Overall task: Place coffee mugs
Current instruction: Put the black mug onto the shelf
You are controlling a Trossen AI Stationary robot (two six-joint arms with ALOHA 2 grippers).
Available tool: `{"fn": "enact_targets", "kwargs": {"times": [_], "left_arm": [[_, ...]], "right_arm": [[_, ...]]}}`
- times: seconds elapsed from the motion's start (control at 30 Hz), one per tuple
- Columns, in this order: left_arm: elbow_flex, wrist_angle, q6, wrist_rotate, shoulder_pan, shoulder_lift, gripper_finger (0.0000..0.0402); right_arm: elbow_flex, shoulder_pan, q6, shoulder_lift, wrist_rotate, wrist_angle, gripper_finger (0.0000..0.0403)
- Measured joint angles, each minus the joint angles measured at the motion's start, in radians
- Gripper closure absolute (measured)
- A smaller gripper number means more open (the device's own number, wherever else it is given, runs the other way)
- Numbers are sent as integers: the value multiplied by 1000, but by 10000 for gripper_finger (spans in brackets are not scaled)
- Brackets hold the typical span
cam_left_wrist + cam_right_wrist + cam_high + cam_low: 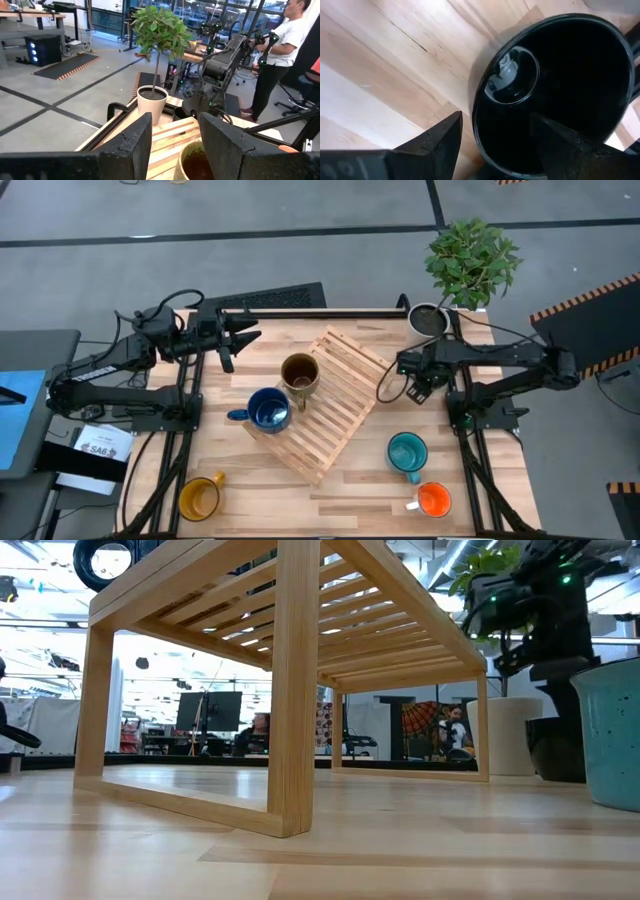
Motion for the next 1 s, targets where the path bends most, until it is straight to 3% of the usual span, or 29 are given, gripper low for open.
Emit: {"fn": "enact_targets", "kwargs": {"times": [0.13,0.23,0.5,0.8,1.0], "left_arm": [[0,0,0,0,0,0,252],[0,0,0,0,0,0,252],[0,-1,0,-5,0,0,252],[0,-5,0,-26,0,0,252],[0,-5,0,-26,0,0,252]], "right_arm": [[0,-10,-44,29,-7,0,152],[0,-13,-48,38,-7,0,186],[2,-4,-26,19,-29,-52,367],[89,13,-1,-31,-70,-164,363],[289,68,-18,-30,-79,-313,363]]}}
